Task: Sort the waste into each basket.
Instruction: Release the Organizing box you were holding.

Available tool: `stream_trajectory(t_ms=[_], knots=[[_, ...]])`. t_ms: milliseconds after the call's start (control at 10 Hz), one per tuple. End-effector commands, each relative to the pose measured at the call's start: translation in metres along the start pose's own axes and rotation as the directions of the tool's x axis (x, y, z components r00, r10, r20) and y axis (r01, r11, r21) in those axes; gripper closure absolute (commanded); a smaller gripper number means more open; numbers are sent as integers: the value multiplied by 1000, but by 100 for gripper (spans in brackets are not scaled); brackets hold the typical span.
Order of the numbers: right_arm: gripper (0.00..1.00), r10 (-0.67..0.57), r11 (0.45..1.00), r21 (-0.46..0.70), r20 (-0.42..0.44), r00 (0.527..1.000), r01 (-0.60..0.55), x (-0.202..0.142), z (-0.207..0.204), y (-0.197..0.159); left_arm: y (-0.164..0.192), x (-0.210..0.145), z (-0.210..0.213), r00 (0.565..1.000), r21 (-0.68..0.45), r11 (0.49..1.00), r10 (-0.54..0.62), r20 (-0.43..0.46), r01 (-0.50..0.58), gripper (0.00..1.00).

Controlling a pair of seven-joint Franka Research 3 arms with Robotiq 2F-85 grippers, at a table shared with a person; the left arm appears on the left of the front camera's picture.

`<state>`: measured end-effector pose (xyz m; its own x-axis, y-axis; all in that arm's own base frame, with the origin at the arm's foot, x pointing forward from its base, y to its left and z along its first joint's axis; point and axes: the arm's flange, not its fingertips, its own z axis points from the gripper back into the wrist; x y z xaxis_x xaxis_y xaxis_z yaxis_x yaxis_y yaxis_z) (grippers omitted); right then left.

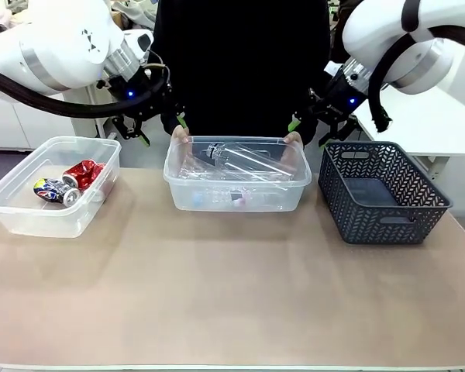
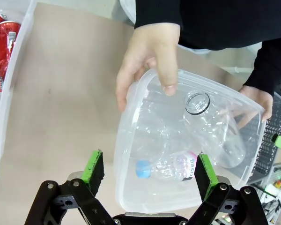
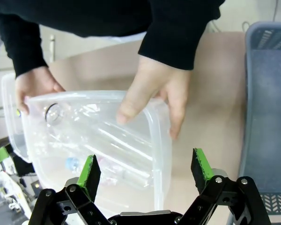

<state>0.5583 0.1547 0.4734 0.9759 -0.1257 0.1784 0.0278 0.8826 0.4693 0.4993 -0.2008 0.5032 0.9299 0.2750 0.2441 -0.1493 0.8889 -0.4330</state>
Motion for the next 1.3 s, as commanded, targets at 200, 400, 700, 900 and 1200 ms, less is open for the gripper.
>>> stream_trajectory(t_ms=[200, 400, 700, 900, 1200], knots=[[0, -4, 1000, 3, -8, 1000, 5, 4, 3, 1, 0, 2, 1, 1000, 8, 1000, -4, -6, 4, 0], [0, 23, 996, 82, -25, 999, -21, -18, 36, -13, -1, -2, 24, 997, -38, 998, -53, -65, 50, 0], [0, 114, 863, 504, -136, 984, -31, -104, 146, -65, 47, -25, 115, 986, -243, 970, -27, -167, -15, 0], [0, -114, 688, 704, -138, 984, 178, -141, 187, -108, 105, -30, 144, 949, -501, 849, 0, -314, -166, 0], [0, -446, 514, 813, -19, 895, 273, -167, 204, -185, 184, -43, 168, 967, -672, 696, 174, -185, -254, 0]])
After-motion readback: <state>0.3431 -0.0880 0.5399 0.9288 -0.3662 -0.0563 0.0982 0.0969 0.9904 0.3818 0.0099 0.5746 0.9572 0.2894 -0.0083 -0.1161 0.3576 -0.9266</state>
